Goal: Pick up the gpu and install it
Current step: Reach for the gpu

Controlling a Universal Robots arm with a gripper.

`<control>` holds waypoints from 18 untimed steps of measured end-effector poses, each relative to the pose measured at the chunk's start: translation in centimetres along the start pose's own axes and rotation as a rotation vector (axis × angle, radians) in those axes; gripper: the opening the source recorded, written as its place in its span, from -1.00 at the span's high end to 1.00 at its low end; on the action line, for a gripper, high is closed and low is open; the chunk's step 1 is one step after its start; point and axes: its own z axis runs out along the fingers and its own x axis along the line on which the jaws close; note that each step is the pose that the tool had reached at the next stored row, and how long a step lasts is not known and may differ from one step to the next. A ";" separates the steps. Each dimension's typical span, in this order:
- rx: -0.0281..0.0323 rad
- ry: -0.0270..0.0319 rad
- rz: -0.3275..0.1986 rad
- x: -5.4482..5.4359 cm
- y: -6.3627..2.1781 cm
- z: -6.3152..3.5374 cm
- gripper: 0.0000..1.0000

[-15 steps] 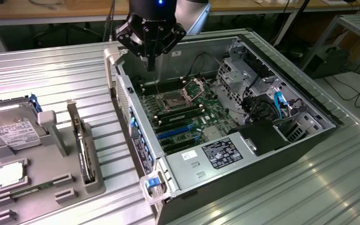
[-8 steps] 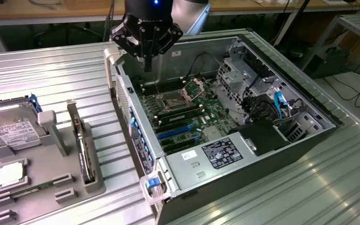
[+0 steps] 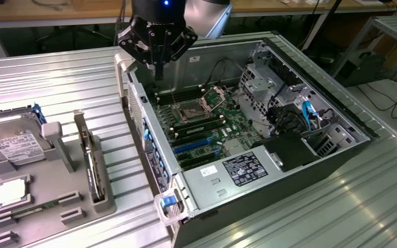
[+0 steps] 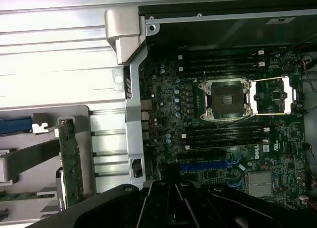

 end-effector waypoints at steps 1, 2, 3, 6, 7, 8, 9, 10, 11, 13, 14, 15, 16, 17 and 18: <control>0.0000 -0.0001 -0.001 0.1 -0.03 0.00 0.79; 0.0000 0.0000 -0.002 0.2 -0.07 -0.01 0.79; -0.0001 0.0000 -0.002 0.3 -0.10 -0.01 0.79; -0.0001 0.0002 -0.006 0.6 -0.21 -0.03 0.79; -0.0002 0.0002 -0.007 0.8 -0.26 -0.03 0.79; -0.0003 0.0003 -0.009 0.9 -0.29 -0.04 0.79; -0.0003 0.0002 -0.010 1.0 -0.31 -0.04 0.79; -0.0004 0.0002 -0.010 1.1 -0.32 -0.04 0.79; -0.0002 0.0004 -0.010 1.1 -0.34 -0.04 0.79; -0.0003 0.0004 -0.011 1.3 -0.40 -0.05 0.79; -0.0003 0.0005 -0.012 1.3 -0.43 -0.05 0.79; -0.0004 0.0005 -0.014 1.4 -0.44 -0.06 0.79; -0.0004 0.0006 -0.016 1.5 -0.46 -0.06 0.79; -0.0005 0.0007 -0.019 1.6 -0.47 -0.06 0.79; -0.0005 0.0008 -0.021 1.7 -0.48 -0.06 0.79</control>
